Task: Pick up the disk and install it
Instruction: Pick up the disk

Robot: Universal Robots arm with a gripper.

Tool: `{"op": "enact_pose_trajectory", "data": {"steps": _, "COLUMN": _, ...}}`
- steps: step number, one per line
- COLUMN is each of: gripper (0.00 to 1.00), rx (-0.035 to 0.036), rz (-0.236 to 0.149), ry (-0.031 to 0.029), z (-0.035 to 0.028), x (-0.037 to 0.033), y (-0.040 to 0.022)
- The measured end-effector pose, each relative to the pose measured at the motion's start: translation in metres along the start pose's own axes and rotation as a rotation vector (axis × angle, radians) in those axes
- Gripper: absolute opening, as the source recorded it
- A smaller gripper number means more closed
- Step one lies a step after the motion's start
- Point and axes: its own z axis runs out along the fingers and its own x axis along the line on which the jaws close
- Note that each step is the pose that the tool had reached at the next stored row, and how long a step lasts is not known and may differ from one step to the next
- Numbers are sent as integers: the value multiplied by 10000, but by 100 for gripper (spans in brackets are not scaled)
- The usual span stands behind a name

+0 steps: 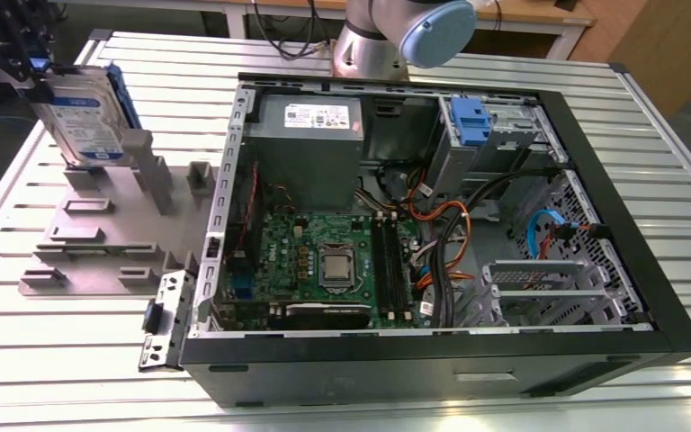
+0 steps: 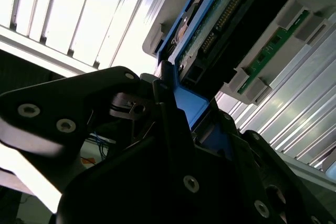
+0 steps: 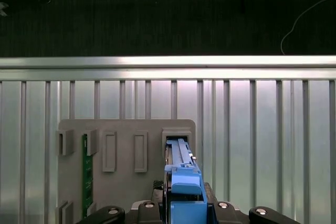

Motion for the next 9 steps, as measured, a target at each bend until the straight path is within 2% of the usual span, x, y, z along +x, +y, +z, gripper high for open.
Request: {"op": "enact_pose_trajectory", "data": {"steps": 9, "gripper": 36, "rx": 2, "rz": 0, "ry": -1, "z": -21, "x": 0, "y": 0}}
